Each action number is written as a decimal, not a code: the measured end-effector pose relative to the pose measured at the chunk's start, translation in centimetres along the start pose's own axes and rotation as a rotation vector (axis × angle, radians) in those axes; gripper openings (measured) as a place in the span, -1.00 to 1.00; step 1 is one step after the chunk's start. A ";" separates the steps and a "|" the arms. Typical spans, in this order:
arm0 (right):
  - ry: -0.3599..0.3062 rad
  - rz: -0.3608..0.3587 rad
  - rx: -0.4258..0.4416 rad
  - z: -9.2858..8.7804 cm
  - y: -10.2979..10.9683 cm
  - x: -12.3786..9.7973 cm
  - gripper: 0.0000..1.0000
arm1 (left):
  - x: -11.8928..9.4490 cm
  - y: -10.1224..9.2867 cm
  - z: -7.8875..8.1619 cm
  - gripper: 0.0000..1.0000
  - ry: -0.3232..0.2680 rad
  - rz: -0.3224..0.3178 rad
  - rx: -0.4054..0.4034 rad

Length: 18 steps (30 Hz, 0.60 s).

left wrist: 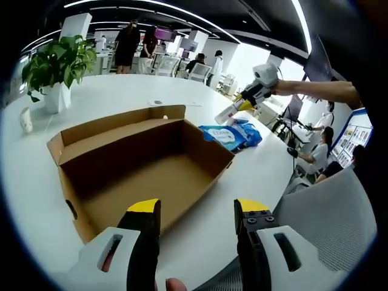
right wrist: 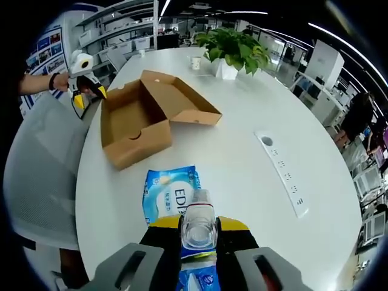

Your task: Operate the shoe box by opening the lid, removing the specified soft item, and placing it in the target area until the item is outside and the box remains undamaged.

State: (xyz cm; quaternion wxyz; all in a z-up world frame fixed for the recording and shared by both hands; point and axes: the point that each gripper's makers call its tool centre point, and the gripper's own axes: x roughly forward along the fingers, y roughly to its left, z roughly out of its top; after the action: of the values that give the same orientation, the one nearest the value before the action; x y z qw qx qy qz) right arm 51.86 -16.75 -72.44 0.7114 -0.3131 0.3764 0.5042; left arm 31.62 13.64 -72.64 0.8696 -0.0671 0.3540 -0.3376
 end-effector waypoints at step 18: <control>0.110 -0.010 -0.086 -0.9 -1.3 1.2 -0.67 | -0.2 0.4 -0.3 -0.01 -0.003 0.005 -0.013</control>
State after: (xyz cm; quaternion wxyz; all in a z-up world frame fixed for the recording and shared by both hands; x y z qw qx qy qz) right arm 53.14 -17.29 -73.89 0.6780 -0.3724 0.3915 0.4983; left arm 31.51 14.09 -72.86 0.8706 -0.0726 0.3549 -0.3328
